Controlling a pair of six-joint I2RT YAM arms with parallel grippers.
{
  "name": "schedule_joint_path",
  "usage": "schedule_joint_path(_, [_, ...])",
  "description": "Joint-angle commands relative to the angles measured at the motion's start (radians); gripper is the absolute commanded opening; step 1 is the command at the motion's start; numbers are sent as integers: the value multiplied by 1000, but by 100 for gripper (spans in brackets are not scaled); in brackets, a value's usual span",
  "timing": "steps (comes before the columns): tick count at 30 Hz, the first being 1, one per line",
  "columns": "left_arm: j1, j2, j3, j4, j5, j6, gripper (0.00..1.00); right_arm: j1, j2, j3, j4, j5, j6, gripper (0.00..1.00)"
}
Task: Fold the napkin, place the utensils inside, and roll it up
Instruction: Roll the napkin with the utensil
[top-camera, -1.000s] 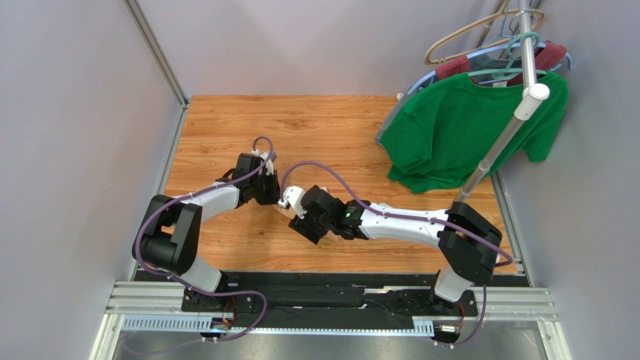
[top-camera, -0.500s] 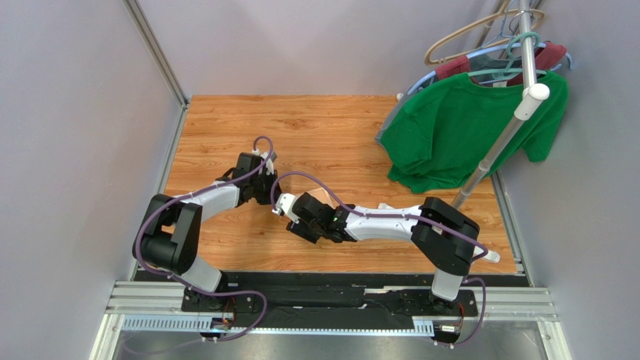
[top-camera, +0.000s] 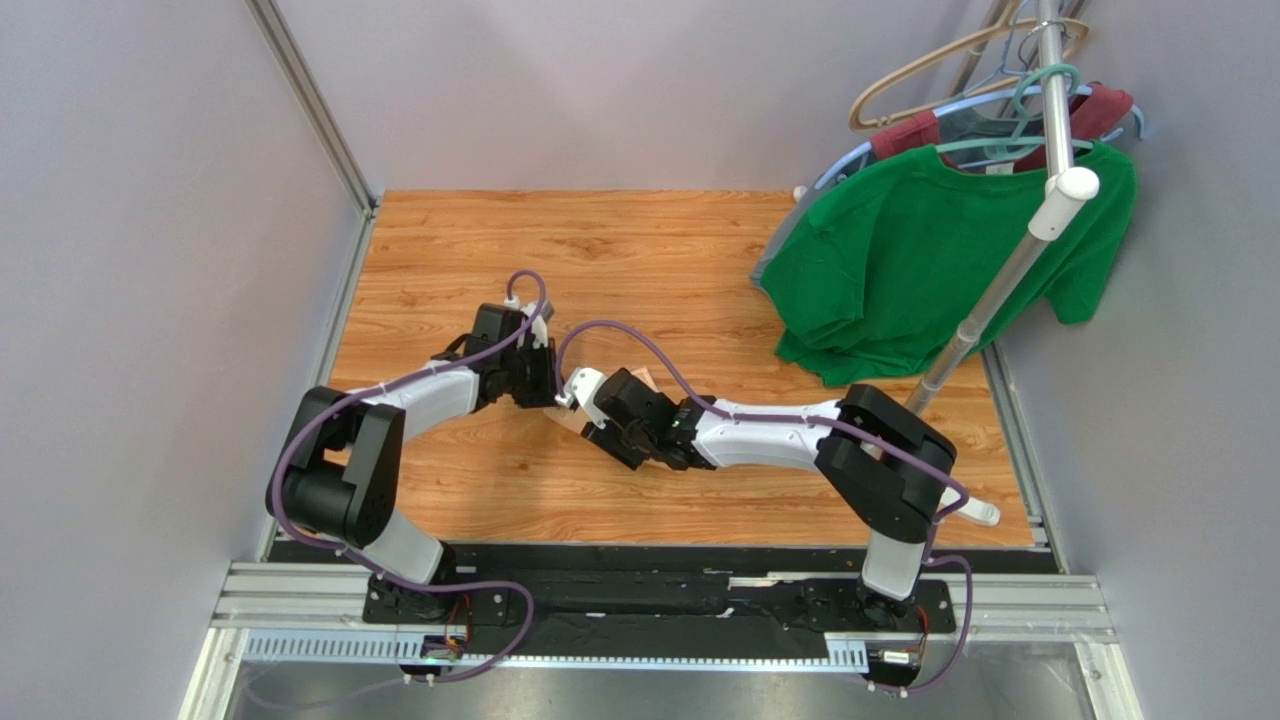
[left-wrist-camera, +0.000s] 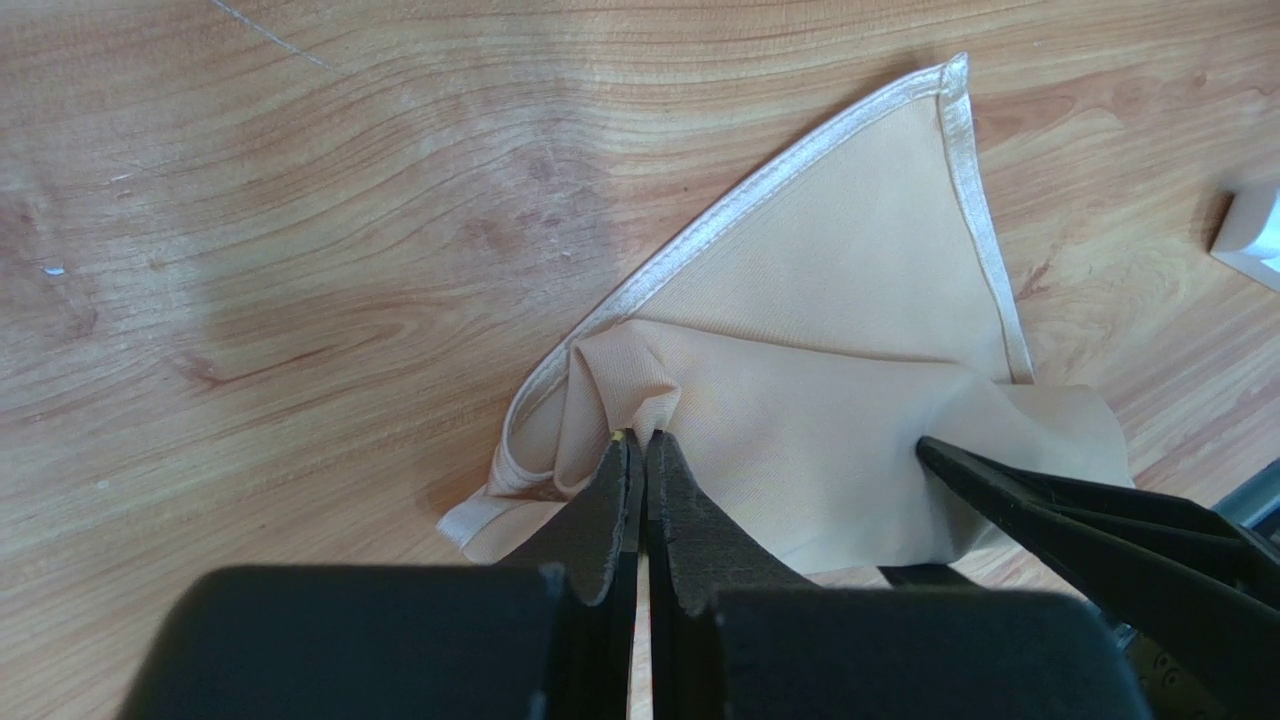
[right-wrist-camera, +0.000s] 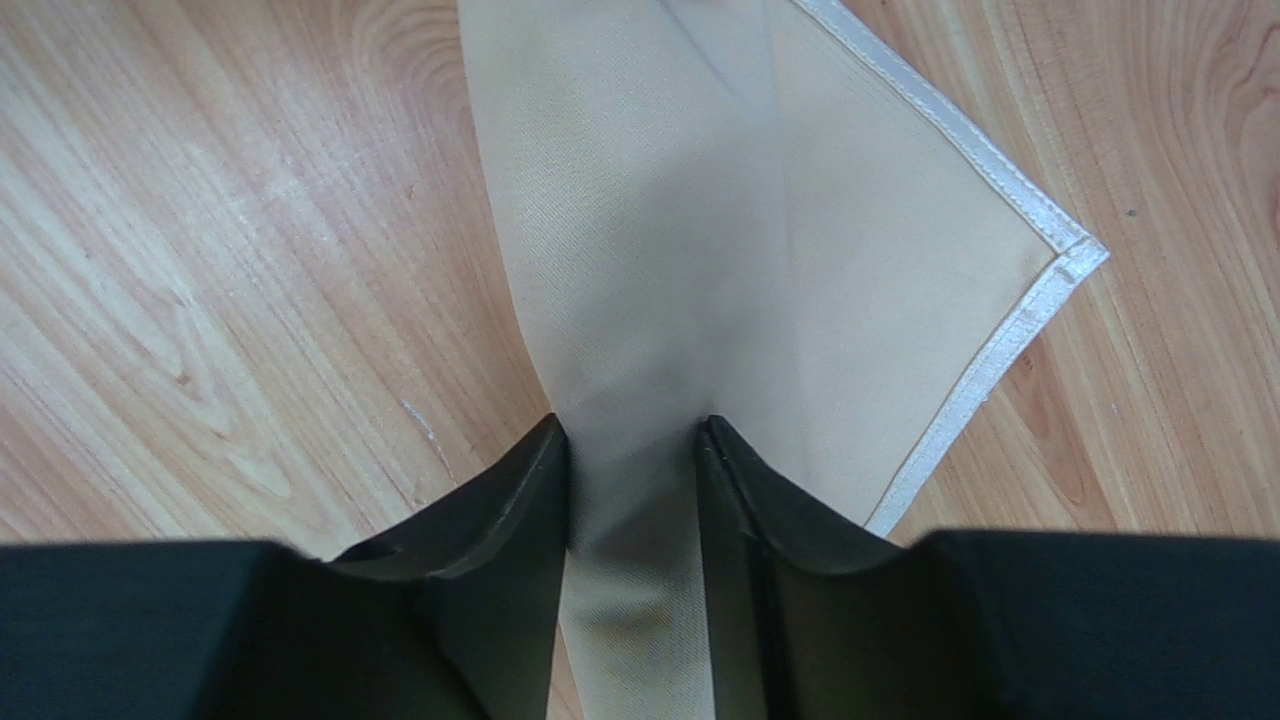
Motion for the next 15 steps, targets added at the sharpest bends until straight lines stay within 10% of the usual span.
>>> schedule_joint_path(1, [5, -27, 29, 13, 43, 1, 7, -19, 62, -13, -36, -100, 57, 35])
schedule_joint_path(7, [5, -149, 10, 13, -28, -42, 62, -65, 65, -28, -68, -256, 89, 27])
schedule_joint_path(15, [17, -350, -75, 32, -175, -60, 66, -155, 63, -7, -146, -469, 95, 22])
